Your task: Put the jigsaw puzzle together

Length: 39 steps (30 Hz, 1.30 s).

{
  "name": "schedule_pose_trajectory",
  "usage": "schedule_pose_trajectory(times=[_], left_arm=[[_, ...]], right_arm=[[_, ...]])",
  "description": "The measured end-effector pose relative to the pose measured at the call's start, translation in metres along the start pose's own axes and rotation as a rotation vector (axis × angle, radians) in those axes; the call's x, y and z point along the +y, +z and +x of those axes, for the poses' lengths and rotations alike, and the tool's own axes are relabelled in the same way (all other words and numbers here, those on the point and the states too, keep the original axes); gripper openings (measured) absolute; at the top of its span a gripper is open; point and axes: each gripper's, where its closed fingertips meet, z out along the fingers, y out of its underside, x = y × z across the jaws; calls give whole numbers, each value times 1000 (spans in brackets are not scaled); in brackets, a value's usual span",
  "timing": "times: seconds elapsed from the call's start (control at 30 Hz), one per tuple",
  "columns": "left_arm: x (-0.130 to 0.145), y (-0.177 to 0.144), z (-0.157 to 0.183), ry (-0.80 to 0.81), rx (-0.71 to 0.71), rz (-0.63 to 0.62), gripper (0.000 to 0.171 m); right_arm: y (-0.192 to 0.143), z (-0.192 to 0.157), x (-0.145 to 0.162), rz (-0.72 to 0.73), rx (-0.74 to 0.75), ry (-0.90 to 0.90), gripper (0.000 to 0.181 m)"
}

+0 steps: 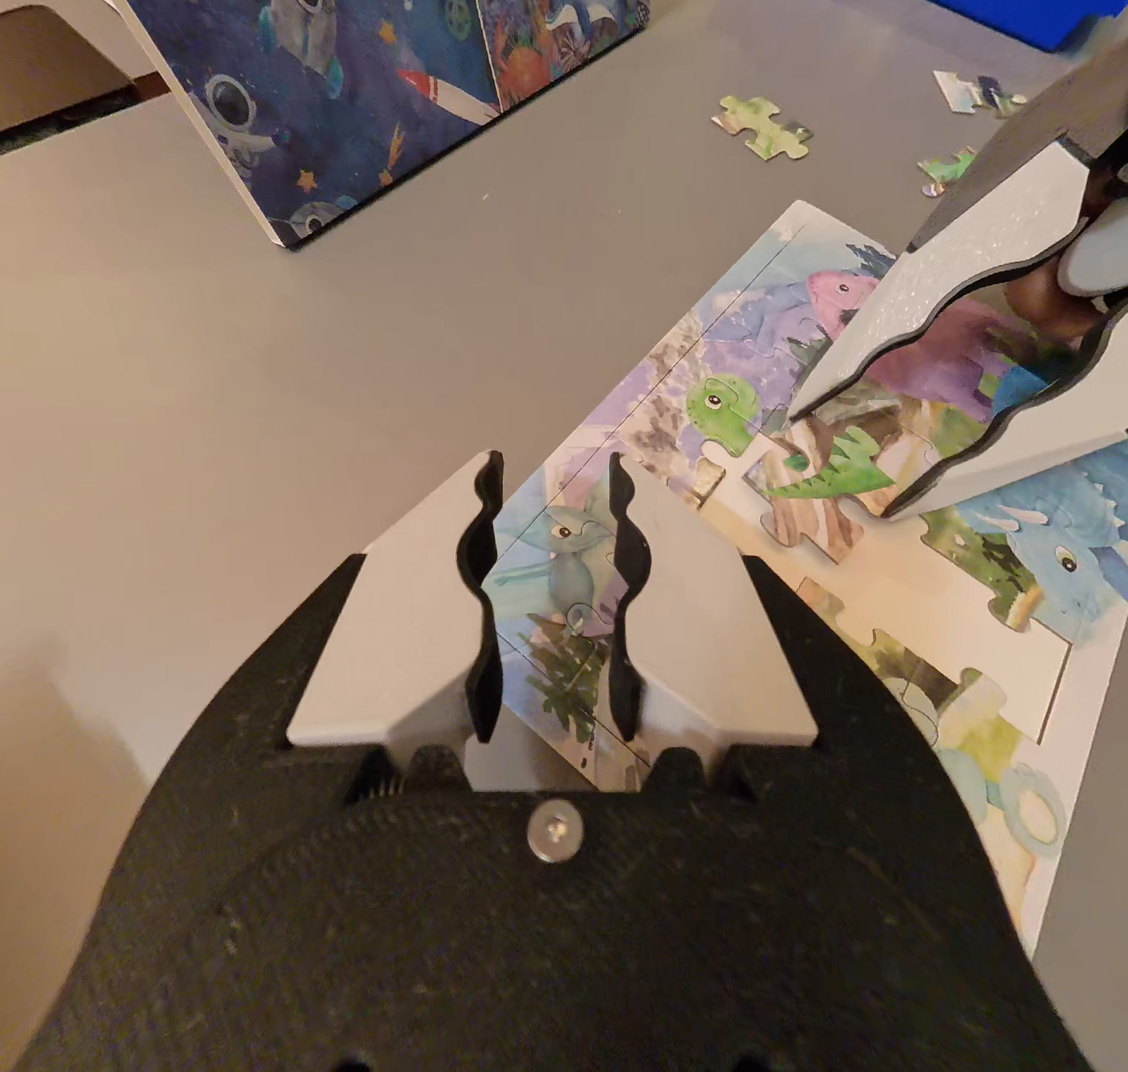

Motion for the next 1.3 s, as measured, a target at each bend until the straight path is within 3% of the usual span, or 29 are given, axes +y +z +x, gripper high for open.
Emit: schedule_pose_trajectory(times=[0.27, 0.43, 1.3], left_arm=[[-1, -1, -3, -4, -15, 5, 33], [-3, -1, -5, -11, -19, 14, 33], [-4, 1, -1, 9, -14, 5, 33]], right_arm=[[12, -3, -20, 69, -34, -7, 45], [29, -6, -32, 40, -77, -38, 46], [41, -5, -32, 29, -85, -94, 47]])
